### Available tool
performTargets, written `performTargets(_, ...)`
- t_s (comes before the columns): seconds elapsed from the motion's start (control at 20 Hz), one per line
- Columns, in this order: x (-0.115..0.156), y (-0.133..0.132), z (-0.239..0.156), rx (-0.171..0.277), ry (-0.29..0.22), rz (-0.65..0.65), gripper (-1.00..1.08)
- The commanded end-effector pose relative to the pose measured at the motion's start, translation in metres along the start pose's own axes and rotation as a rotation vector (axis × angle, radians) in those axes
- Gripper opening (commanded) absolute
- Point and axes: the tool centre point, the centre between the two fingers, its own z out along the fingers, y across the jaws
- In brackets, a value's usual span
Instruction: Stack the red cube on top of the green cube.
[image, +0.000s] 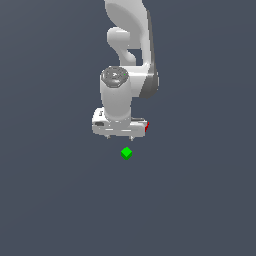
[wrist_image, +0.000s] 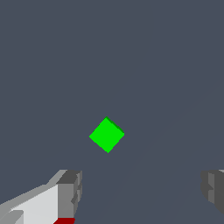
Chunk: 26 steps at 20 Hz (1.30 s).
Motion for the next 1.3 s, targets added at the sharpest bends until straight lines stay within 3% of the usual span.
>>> performTargets(0.0, 0.000, 0.000, 0.000, 0.000, 0.000, 0.000, 1.00)
performTargets(0.6, -0.023, -0.009, 0.009, 0.001, 0.003, 0.040, 1.00)
performTargets(1.25, -0.101, -0.052, 0.043, 0.006, 0.013, 0.186, 1.00)
